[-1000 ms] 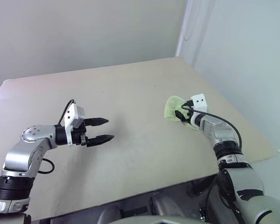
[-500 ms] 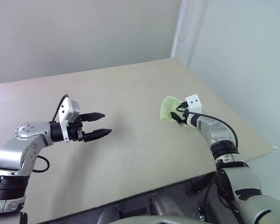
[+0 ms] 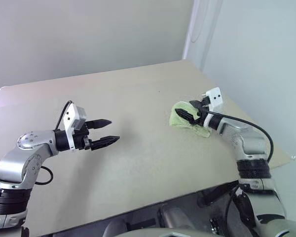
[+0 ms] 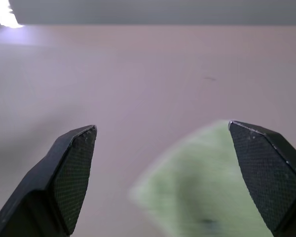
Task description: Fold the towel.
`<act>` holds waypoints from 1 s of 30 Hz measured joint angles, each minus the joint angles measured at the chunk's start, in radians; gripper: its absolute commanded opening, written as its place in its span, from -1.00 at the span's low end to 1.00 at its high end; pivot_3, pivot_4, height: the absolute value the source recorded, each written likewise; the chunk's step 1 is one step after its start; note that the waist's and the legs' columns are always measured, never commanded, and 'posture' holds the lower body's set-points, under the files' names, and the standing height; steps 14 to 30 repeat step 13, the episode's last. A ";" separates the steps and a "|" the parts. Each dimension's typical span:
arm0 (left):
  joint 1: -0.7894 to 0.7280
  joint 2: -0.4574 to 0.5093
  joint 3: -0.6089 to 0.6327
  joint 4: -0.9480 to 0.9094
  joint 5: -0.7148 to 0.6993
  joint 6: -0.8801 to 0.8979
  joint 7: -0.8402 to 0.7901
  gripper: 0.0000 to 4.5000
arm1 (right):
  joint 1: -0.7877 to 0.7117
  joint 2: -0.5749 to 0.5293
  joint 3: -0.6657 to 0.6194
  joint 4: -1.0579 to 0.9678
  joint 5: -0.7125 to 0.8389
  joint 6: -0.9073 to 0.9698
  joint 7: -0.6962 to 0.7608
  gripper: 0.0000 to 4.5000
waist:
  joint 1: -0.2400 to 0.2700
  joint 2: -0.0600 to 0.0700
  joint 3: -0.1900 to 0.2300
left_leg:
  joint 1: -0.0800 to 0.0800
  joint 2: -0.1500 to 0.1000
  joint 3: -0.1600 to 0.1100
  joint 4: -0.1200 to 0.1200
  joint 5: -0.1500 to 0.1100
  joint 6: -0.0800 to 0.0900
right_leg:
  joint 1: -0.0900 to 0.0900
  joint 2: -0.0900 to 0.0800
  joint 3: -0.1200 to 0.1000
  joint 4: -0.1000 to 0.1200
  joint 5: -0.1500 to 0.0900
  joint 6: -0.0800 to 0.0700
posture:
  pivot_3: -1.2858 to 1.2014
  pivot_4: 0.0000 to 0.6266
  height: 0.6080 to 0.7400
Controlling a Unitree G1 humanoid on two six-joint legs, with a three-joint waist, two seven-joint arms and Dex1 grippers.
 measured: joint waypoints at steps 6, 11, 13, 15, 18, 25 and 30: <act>-0.011 -0.003 0.023 0.007 0.001 -0.001 0.023 0.75 | 0.014 -0.023 -0.055 -0.155 0.184 0.079 0.085 0.99 | -0.003 -0.001 0.001 | 0.001 0.000 0.000 0.000 0.000 0.000 | 0.000 0.000 0.000 0.000 0.000 -0.001 | 0.03 -1.00 1.00; -0.007 -0.014 0.028 0.009 0.002 -0.018 0.041 0.75 | -0.007 -0.041 -0.057 -0.157 0.210 0.088 0.092 0.99 | -0.002 -0.001 0.002 | 0.000 0.000 0.001 0.000 0.000 0.000 | -0.001 0.000 0.000 -0.001 -0.001 -0.001 | 0.03 -1.00 1.00; -0.006 -0.017 0.028 0.009 0.002 -0.021 0.043 0.75 | -0.020 -0.042 -0.057 -0.171 0.214 0.091 0.090 0.99 | -0.001 -0.001 0.002 | -0.002 0.000 0.001 -0.001 0.000 0.000 | -0.003 0.000 0.000 -0.001 -0.001 -0.001 | 0.03 -1.00 1.00; -0.006 -0.017 0.028 0.009 0.002 -0.021 0.043 0.75 | -0.020 -0.042 -0.057 -0.171 0.214 0.091 0.090 0.99 | -0.001 -0.001 0.002 | -0.002 0.000 0.001 -0.001 0.000 0.000 | -0.003 0.000 0.000 -0.001 -0.001 -0.001 | 0.03 -1.00 1.00; -0.006 -0.017 0.028 0.009 0.002 -0.021 0.043 0.75 | -0.020 -0.042 -0.057 -0.171 0.214 0.091 0.090 0.99 | -0.001 -0.001 0.002 | -0.002 0.000 0.001 -0.001 0.000 0.000 | -0.003 0.000 0.000 -0.001 -0.001 -0.001 | 0.03 -1.00 1.00; -0.006 -0.017 0.028 0.009 0.002 -0.021 0.043 0.75 | -0.020 -0.042 -0.057 -0.171 0.214 0.091 0.090 0.99 | -0.001 -0.001 0.002 | -0.002 0.000 0.001 -0.001 0.000 0.000 | -0.003 0.000 0.000 -0.001 -0.001 -0.001 | 0.03 -1.00 1.00; -0.006 -0.017 0.028 0.009 0.002 -0.021 0.043 0.75 | -0.020 -0.042 -0.057 -0.171 0.214 0.091 0.090 0.99 | -0.001 -0.001 0.002 | -0.002 0.000 0.001 -0.001 0.000 0.000 | -0.003 0.000 0.000 -0.001 -0.001 -0.001 | 0.03 -1.00 1.00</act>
